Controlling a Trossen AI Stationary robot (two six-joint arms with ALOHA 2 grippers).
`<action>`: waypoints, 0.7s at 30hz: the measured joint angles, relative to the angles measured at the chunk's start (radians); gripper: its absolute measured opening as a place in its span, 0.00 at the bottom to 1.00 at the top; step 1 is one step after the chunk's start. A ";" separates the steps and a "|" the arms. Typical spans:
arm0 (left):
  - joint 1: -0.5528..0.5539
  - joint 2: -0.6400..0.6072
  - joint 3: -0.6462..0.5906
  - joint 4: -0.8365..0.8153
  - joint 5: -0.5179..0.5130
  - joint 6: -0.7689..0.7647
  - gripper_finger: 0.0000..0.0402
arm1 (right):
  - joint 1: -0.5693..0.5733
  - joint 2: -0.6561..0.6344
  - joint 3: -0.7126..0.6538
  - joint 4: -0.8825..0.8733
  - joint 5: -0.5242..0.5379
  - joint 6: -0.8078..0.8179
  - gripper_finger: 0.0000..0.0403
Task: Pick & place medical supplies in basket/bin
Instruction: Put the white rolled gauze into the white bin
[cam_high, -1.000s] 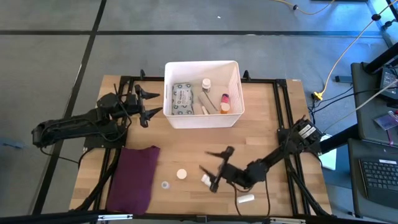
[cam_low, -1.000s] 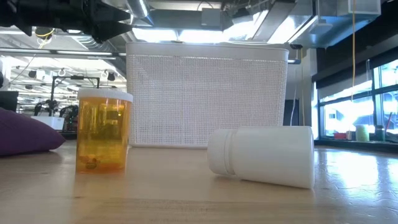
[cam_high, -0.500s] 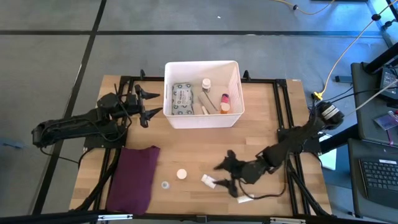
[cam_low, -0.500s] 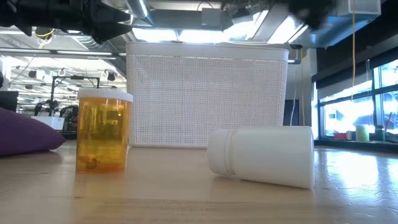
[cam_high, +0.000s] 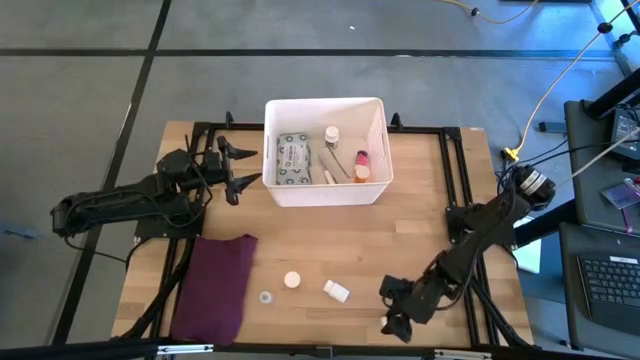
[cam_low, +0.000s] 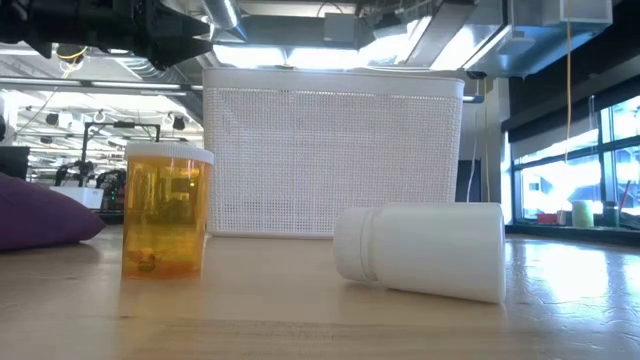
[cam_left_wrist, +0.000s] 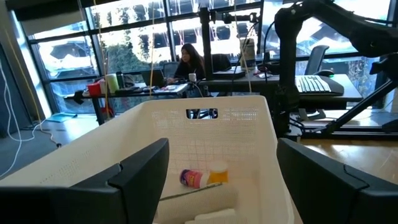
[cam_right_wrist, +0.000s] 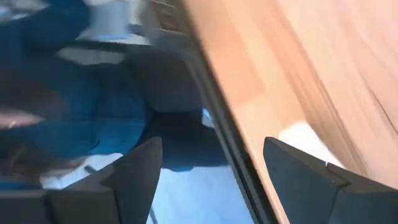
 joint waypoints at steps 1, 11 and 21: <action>0.000 0.000 0.000 0.000 0.000 0.000 0.72 | 0.004 0.002 0.000 -0.026 0.009 0.047 0.70; 0.000 0.000 0.000 0.000 0.000 0.023 0.72 | 0.018 0.013 -0.001 -0.228 0.078 0.102 0.70; 0.000 0.002 0.000 0.000 0.000 0.042 0.72 | 0.050 0.035 0.000 -0.213 0.011 -0.234 0.70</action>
